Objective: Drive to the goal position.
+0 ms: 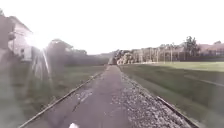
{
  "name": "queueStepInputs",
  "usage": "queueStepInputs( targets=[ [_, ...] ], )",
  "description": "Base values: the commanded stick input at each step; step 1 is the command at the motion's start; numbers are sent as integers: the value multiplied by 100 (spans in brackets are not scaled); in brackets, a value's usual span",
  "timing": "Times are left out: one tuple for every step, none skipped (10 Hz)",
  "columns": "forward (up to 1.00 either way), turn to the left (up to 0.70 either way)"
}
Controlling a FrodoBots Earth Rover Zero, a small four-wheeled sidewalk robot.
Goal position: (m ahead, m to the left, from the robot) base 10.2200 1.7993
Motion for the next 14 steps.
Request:
queueStepInputs(
  targets=[
    [70,35],
    [70,29],
    [70,19],
    [70,6],
    [70,0],
    [70,0],
    [70,0],
    [70,0],
    [70,0],
    [70,0],
    [70,0],
    [70,0],
    [70,0],
    [70,0]
  ],
)
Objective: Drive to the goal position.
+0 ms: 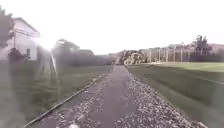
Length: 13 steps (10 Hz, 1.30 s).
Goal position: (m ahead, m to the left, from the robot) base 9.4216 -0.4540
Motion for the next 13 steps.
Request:
queueStepInputs(
  targets=[
    [70,0],
    [70,0],
    [70,0],
    [70,0],
    [70,0],
    [70,0],
    [70,0],
    [70,0],
    [70,0],
    [70,0],
    [70,0],
    [70,0],
    [70,0]
  ],
)
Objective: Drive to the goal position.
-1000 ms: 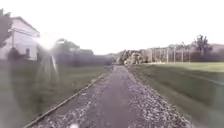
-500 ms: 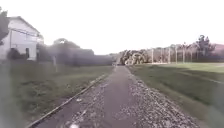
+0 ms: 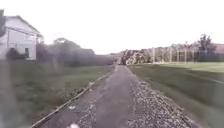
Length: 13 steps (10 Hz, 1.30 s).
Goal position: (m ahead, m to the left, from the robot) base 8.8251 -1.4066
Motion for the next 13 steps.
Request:
queueStepInputs(
  targets=[
    [70,0],
    [70,0],
    [70,-1],
    [70,-9],
    [70,-21],
    [70,-35],
    [70,-35],
    [70,2],
    [70,2],
    [70,2],
    [70,2],
    [70,2],
    [70,2]
  ],
)
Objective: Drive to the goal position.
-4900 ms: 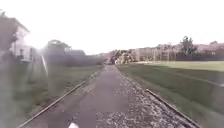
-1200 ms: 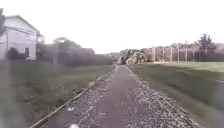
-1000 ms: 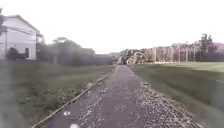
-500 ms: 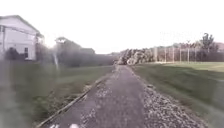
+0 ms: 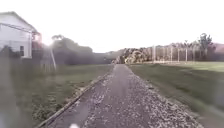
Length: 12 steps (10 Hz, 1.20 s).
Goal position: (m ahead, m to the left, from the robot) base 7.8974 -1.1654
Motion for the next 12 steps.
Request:
queueStepInputs(
  targets=[
    [70,2],
    [70,2],
    [70,2],
    [70,2],
    [70,2],
    [70,2],
    [70,2],
    [70,2],
    [70,2],
    [70,2],
    [69,2],
    [22,3]
  ],
)
